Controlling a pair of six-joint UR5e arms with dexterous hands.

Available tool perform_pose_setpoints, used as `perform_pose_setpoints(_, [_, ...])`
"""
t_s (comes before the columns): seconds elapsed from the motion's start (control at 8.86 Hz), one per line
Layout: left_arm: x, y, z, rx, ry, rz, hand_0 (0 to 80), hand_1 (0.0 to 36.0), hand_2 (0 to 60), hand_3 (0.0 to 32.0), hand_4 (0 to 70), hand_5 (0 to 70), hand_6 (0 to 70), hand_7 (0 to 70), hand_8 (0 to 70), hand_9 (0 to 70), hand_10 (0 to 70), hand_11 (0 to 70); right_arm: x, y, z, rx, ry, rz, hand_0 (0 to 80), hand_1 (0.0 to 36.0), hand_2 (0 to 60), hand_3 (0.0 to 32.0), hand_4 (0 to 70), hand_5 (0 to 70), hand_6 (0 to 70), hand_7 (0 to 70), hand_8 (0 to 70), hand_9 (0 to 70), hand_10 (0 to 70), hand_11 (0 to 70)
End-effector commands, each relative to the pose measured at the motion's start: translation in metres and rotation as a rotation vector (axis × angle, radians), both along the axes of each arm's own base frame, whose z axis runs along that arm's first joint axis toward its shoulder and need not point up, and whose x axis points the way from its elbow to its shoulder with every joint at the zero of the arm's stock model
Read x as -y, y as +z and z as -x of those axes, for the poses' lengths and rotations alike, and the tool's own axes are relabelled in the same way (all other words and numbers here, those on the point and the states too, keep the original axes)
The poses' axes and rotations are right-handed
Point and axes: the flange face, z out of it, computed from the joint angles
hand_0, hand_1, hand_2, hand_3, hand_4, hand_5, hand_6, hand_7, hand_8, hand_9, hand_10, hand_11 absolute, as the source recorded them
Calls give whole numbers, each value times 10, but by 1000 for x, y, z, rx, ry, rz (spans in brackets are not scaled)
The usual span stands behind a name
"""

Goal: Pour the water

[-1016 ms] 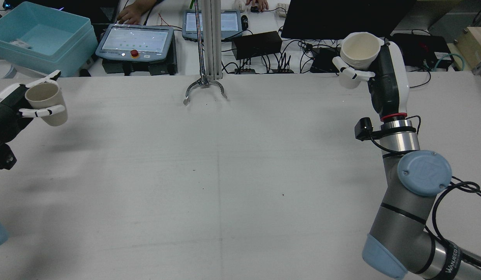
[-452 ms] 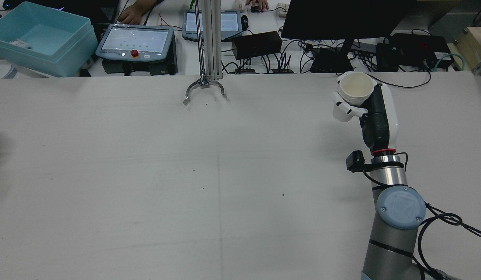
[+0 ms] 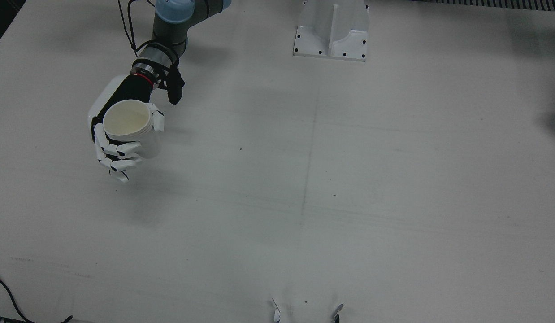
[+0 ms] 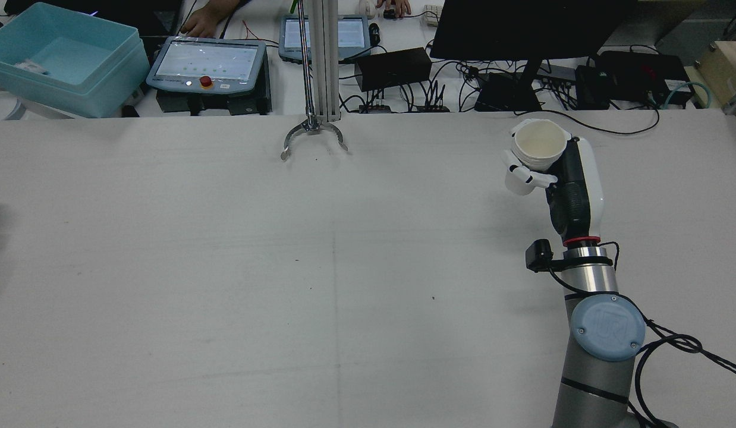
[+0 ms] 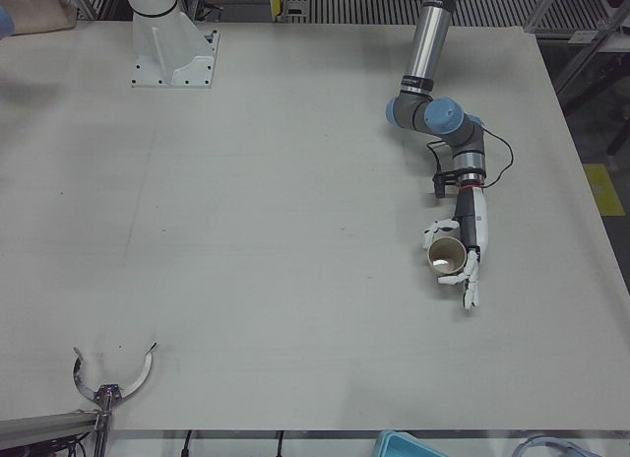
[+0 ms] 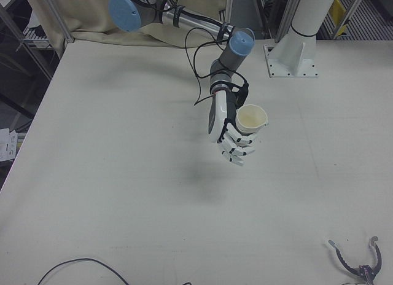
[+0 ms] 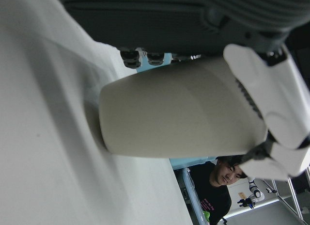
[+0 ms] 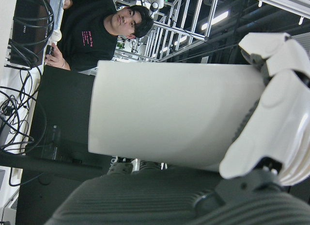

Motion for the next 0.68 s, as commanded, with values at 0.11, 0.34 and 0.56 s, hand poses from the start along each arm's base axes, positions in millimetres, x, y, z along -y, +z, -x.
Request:
perform_pose_setpoints(0.11, [-6, 0, 2, -21, 11, -7, 367, 28, 11, 0, 173, 46, 28, 53, 0, 3, 24, 37, -4, 4, 7, -7, -10, 6, 461, 139, 368, 0, 219, 600, 357, 459, 387, 532, 192, 285])
perform_pose_setpoints(0.34, [-2, -2, 3, -34, 5, -21, 381, 46, 0, 62, 0, 0, 0, 0, 0, 0, 0, 0, -3, 7, 3, -11, -4, 9, 461, 140, 372, 0, 227, 607, 363, 468, 389, 535, 192, 285])
perform_pose_setpoints(0.56, [10, -3, 39, -29, -73, -26, 371, 40, 0, 46, 0, 0, 0, 0, 0, 0, 0, 0, 0, 20, -10, -38, 14, 23, 459, 134, 368, 0, 236, 608, 368, 474, 395, 542, 197, 291])
